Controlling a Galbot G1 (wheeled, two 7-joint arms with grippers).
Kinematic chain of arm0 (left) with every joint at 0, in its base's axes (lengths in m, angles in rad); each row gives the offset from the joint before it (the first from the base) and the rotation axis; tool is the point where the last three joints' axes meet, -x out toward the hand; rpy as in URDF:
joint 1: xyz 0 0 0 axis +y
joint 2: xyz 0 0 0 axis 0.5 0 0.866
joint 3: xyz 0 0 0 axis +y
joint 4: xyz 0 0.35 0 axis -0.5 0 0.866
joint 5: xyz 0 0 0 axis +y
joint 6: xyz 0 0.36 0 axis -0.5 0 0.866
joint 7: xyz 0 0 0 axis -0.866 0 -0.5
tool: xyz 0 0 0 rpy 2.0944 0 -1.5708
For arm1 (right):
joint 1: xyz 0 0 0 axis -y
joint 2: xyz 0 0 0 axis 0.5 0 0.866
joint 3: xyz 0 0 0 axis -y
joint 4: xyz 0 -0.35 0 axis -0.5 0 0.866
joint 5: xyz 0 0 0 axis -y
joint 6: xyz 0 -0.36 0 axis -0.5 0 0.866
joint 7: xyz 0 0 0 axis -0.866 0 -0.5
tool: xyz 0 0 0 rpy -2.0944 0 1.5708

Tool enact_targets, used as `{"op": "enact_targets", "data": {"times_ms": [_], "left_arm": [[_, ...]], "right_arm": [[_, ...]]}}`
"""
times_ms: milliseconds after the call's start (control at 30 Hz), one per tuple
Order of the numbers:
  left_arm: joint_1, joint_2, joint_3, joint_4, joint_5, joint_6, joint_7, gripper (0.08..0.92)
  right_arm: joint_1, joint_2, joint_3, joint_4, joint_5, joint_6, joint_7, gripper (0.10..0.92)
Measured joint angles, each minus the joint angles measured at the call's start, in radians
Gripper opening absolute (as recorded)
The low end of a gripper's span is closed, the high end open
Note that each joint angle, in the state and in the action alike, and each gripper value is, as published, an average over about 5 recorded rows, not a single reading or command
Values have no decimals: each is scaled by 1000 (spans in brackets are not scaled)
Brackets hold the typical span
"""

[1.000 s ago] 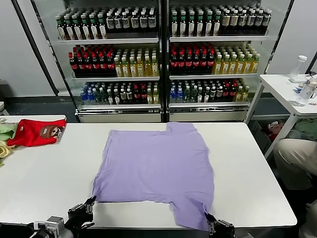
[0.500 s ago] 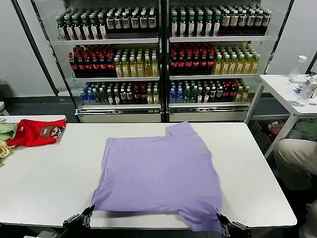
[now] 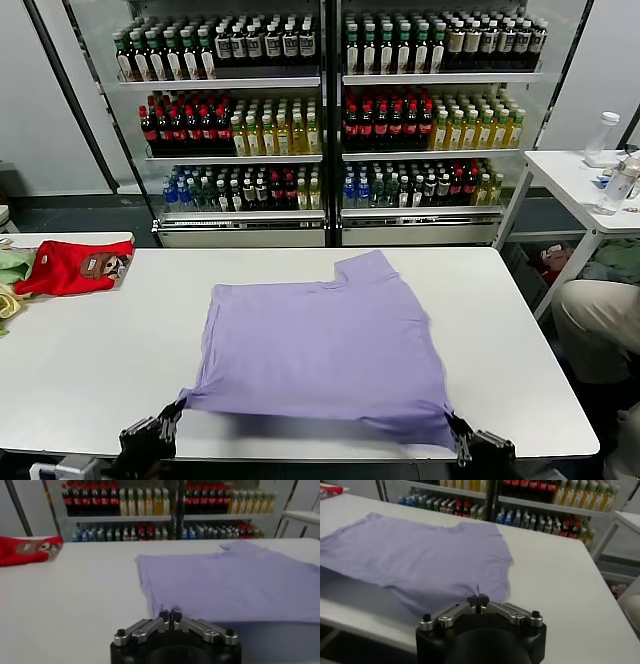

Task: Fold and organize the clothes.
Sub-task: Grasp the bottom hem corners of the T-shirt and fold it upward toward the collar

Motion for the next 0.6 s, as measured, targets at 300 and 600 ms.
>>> {"op": "enact_targets", "data": {"times_ms": [300,600], "left_arm": [[-181,-29,75,122,3,4,42,88],[-308,-36,126,223,7,6,68,88]], "right_arm": [[200,28,-93,-118,-2,-25,8,116],[348,55,-167,-224,-15,-32,0,116]]}}
